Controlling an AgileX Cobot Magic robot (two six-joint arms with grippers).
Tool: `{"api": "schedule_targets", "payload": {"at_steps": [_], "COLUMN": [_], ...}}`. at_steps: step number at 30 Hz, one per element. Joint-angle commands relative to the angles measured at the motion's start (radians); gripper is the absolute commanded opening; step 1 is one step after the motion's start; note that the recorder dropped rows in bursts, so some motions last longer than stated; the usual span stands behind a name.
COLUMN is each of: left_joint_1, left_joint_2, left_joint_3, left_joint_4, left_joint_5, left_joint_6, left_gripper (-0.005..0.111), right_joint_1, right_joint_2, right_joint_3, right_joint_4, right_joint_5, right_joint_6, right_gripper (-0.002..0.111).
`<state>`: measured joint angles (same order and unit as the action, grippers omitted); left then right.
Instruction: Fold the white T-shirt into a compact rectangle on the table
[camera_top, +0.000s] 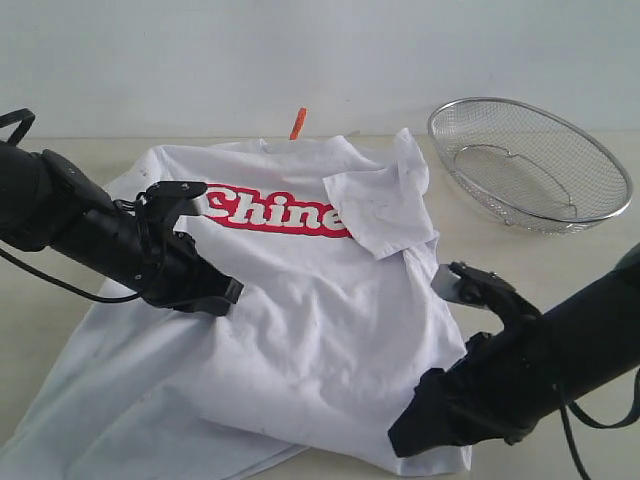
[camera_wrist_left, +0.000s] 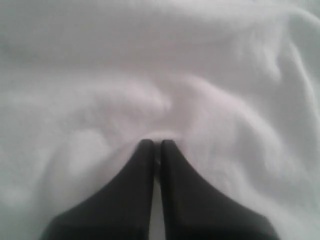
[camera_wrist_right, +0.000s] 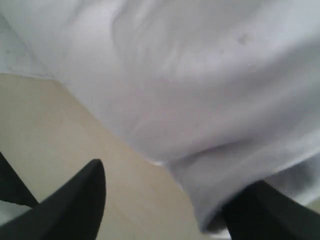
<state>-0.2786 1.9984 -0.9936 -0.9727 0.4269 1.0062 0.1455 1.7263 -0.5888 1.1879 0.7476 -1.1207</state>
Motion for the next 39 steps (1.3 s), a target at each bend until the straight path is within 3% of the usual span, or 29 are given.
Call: {"api": "schedule_targets", "payload": {"at_steps": [1, 7, 12, 14, 21, 25, 39], "left_joint_1": [-0.001, -0.001, -0.001, -0.001, -0.001, -0.001, -0.001], "left_joint_2": [0.038, 0.038, 0.038, 0.038, 0.038, 0.038, 0.038], "left_joint_3": [0.011, 0.011, 0.011, 0.011, 0.011, 0.011, 0.011], "left_joint_4": [0.012, 0.012, 0.012, 0.012, 0.012, 0.012, 0.012], "left_joint_5": [-0.020, -0.034, -0.034, -0.044, -0.044, -0.042, -0.039], "left_joint_6": [-0.008, -0.008, -0.008, -0.008, -0.008, -0.008, -0.008], "left_gripper": [0.004, 0.004, 0.004, 0.004, 0.004, 0.004, 0.004], "right_joint_1": [0.068, 0.104, 0.104, 0.104, 0.104, 0.104, 0.104], "right_joint_2": [0.020, 0.020, 0.018, 0.016, 0.016, 0.016, -0.180], "right_joint_3": [-0.027, -0.030, -0.030, -0.030, -0.030, -0.033, -0.135], "right_joint_4": [0.004, -0.049, -0.056, -0.030, 0.027, 0.041, 0.213], "right_joint_5": [0.030, 0.153, 0.371, 0.419, 0.444, 0.473, 0.473], "right_joint_6": [0.012, 0.063, 0.065, 0.039, -0.014, -0.012, 0.188], "right_gripper": [0.057, 0.040, 0.057, 0.057, 0.026, -0.001, 0.000]}}
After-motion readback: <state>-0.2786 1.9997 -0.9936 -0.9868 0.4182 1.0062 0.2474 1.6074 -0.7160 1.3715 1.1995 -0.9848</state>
